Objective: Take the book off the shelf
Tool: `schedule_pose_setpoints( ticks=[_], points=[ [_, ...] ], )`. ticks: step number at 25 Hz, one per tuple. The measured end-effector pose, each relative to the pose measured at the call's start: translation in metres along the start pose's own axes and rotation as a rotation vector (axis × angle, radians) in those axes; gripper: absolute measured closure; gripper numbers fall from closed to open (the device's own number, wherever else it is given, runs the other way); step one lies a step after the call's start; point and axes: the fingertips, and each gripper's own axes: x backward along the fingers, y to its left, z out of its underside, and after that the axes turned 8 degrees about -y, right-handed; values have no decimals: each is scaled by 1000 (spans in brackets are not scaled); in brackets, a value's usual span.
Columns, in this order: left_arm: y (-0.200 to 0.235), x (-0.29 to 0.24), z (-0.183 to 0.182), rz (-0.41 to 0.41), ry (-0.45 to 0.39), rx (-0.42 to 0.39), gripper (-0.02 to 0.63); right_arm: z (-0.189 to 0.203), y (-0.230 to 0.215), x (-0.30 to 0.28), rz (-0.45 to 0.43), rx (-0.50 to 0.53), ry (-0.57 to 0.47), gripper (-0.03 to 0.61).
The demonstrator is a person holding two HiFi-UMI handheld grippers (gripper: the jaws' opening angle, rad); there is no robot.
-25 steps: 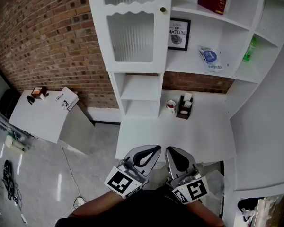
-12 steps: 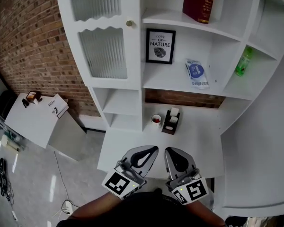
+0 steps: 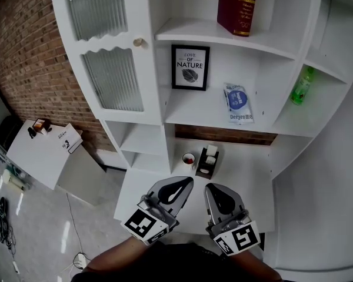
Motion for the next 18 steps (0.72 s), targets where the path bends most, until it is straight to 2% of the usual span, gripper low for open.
schedule_pose_setpoints(
  ticks=[4,8,12,18],
  points=[
    [6,-19,-12,50,-20,-37,609,-10,-7,-15,-9,32,-28,558],
    [13,-37,-38,104,-52,-86,609,-35,-20,-37,-11,39,-70,558],
    [15,-53,-72,161,-67,-100,609,-77,-31,-65,-33,81,-128,558],
    [22,-74,-106,249,-76,-178,609,-150,-43,-92,-75,154,-234,558]
  ],
)
